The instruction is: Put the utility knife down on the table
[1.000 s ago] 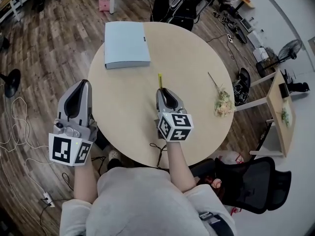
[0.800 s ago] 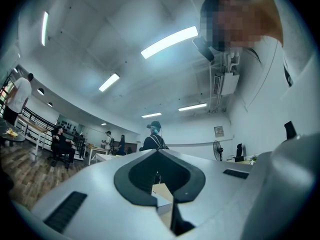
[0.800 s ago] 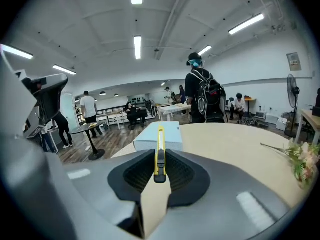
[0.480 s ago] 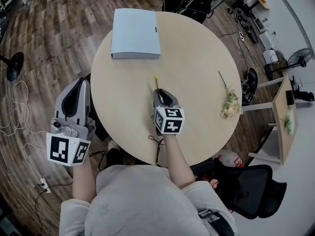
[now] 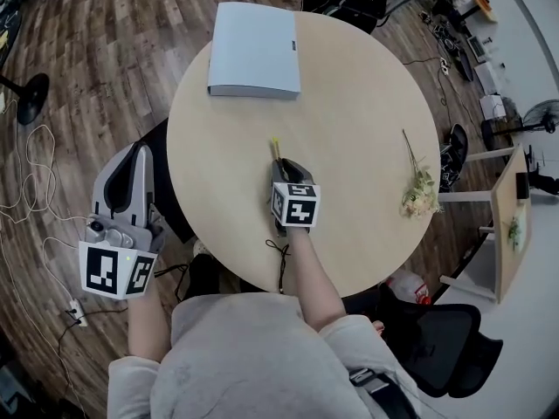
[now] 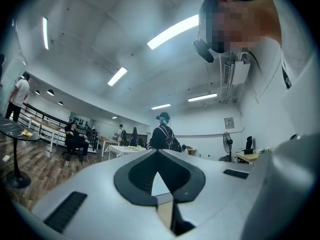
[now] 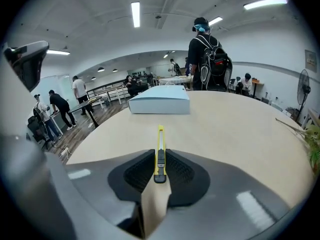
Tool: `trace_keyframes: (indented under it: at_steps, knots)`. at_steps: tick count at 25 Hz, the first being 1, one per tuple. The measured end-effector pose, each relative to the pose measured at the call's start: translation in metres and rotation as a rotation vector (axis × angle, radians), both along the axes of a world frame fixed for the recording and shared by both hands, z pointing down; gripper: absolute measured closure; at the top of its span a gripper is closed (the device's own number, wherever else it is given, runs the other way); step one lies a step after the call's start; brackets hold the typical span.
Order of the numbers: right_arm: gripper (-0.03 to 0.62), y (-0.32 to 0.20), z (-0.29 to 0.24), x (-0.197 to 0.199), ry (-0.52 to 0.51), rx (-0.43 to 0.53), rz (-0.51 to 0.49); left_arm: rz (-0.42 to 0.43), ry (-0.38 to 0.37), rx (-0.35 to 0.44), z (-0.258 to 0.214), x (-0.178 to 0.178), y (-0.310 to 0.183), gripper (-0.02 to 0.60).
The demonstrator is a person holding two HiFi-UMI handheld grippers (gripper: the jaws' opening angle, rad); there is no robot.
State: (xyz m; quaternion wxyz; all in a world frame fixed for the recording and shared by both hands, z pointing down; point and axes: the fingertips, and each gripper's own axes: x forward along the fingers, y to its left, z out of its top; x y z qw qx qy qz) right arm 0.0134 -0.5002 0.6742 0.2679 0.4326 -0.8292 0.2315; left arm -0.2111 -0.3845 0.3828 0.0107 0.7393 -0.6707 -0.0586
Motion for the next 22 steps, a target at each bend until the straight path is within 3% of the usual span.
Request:
trace_keyframes:
  at_steps: [22]
  knots:
    - [0.517, 0.002, 0.032, -0.003, 0.133, -0.060, -0.015, -0.054, -0.004, -0.030, 0.010, -0.014, 0.021, 0.574]
